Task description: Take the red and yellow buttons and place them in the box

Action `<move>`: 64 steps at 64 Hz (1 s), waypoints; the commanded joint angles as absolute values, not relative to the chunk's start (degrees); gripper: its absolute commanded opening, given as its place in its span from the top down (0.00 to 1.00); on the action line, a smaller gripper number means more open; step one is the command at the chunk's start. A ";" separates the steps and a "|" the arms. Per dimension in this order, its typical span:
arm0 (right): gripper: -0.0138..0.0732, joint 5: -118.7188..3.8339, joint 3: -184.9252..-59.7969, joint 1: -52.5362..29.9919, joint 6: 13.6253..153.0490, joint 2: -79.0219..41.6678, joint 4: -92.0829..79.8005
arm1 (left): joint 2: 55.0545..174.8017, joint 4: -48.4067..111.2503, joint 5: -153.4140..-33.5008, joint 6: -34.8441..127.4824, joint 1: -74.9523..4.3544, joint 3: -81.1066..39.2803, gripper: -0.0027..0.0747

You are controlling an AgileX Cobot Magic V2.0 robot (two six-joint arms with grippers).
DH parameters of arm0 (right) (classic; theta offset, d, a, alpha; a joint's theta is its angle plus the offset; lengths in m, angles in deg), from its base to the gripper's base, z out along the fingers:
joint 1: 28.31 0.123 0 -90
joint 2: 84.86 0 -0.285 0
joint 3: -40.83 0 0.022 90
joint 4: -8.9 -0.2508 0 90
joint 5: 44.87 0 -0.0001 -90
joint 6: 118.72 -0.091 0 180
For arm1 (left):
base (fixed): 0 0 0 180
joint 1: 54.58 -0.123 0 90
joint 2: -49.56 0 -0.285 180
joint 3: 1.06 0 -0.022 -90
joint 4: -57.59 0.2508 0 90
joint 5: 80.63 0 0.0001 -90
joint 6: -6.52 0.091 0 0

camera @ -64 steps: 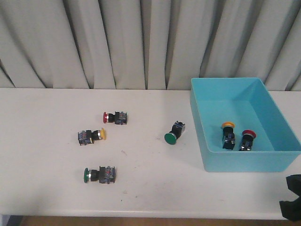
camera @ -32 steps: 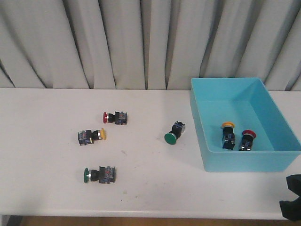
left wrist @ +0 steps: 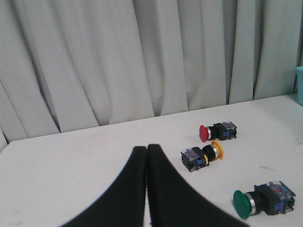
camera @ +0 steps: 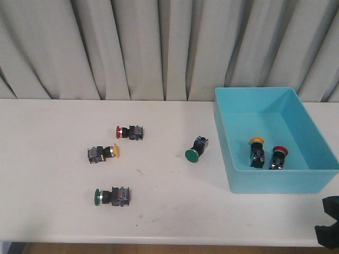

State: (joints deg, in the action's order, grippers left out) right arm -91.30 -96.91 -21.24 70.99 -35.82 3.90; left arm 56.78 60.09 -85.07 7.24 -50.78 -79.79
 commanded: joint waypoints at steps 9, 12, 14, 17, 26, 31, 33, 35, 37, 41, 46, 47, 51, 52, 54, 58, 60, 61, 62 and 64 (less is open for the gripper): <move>0.85 -88.51 -98.45 -21.35 71.07 -35.96 3.72 | 55.69 60.64 -80.33 6.52 -50.58 -82.64 0.97; 0.85 -88.51 -98.45 -21.35 71.07 -35.96 3.72 | 55.64 60.74 -80.14 6.52 -50.58 -82.64 0.97; 0.85 -88.51 -98.45 -21.35 71.07 -35.96 3.72 | 55.64 60.74 -79.75 6.52 -50.58 -82.64 0.97; 0.85 -88.51 -98.45 -21.35 71.07 -35.96 3.72 | 55.64 60.74 -78.85 6.52 -50.58 -82.64 0.97; 0.85 -88.51 -98.45 -21.35 71.07 -35.96 3.72 | 55.64 60.74 -76.11 6.52 -50.58 -82.64 0.97; 0.85 -88.51 -98.45 -21.35 71.07 -35.96 3.72 | 55.64 60.74 -76.04 6.52 -50.58 -82.64 0.97; 0.85 -88.51 -98.45 -21.35 71.07 -35.96 3.72 | 55.64 60.74 -76.04 6.52 -50.58 -82.64 0.97; 0.85 -88.51 -98.45 -21.35 71.07 -35.96 3.72 | 55.64 60.74 -76.04 6.52 -50.58 -82.64 0.97; 0.85 -88.51 -98.45 -21.35 71.07 -35.96 3.72 | 55.64 60.74 -76.04 6.52 -50.58 -82.64 0.97; 0.85 -88.51 -98.45 -21.35 71.07 -35.96 3.72 | 55.64 60.69 -76.09 6.52 -50.77 -82.64 0.97; 0.85 -88.51 -98.45 -21.35 71.07 -35.96 3.72 | 55.64 60.69 -76.15 6.52 -50.77 -82.64 0.97; 0.85 -88.51 -98.45 -21.35 71.07 -35.96 3.72 | 55.64 60.69 -76.23 6.52 -50.77 -82.64 0.97; 0.85 -88.51 -98.45 -21.35 71.07 -35.96 3.72 | 55.64 60.69 -76.58 5.38 -50.77 -82.64 0.97; 0.85 -88.51 -98.45 -21.35 71.07 -35.96 3.72 | 55.64 60.69 -76.57 5.08 -50.77 -82.64 0.97; 0.85 -88.51 -98.45 -21.35 71.07 -35.96 3.72 | 55.64 60.69 -76.85 4.07 -50.77 -82.64 0.97; 0.85 -88.51 -98.45 -21.35 71.07 -35.96 3.72 | 55.64 60.69 -77.09 2.36 -50.77 -82.64 0.97; 0.85 -88.51 -98.45 -21.35 71.07 -35.96 3.72 | 55.64 60.69 -77.44 1.53 -50.82 -82.64 0.97; 0.85 -88.51 -98.45 -21.35 71.07 -35.96 3.72 | 55.64 60.69 -77.51 1.12 -50.83 -82.64 0.97; 0.85 -88.51 -98.45 -21.35 71.07 -35.96 3.72 | 55.64 60.69 -77.72 0.56 -50.97 -82.64 0.97; 0.85 -88.51 -98.45 -21.35 71.07 -35.96 3.72 | 55.64 60.69 -77.78 0.01 -51.38 -82.64 0.97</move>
State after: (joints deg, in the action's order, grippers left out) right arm -91.30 -96.91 -21.24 70.99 -35.82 3.90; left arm 56.72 60.76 -80.98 2.75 -50.80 -79.79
